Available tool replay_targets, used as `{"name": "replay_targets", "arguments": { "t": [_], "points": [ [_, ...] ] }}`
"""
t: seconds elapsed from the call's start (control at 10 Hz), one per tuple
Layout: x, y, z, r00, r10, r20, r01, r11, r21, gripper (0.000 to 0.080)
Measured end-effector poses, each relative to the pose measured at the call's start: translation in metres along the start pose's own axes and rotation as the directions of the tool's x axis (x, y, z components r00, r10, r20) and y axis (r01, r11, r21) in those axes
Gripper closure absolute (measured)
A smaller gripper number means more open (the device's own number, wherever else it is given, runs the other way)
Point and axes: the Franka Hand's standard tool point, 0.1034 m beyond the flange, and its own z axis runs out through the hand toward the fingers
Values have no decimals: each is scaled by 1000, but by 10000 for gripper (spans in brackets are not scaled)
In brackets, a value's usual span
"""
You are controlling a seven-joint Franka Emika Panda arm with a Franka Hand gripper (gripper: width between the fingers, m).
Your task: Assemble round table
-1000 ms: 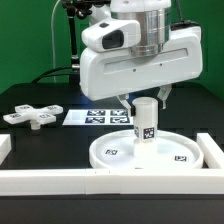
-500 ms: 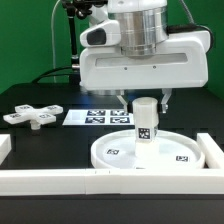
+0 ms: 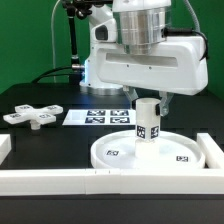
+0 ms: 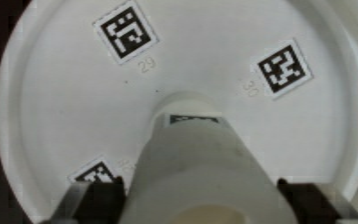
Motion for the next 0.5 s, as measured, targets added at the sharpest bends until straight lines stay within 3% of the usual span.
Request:
{"name": "replay_targets", "arguments": {
  "t": [0.4, 0.5],
  "points": [
    [-1, -2, 0, 971, 239, 18, -239, 971, 18, 390],
    [0, 1, 1, 924, 381, 27, -382, 923, 51, 390]
  ]
}}
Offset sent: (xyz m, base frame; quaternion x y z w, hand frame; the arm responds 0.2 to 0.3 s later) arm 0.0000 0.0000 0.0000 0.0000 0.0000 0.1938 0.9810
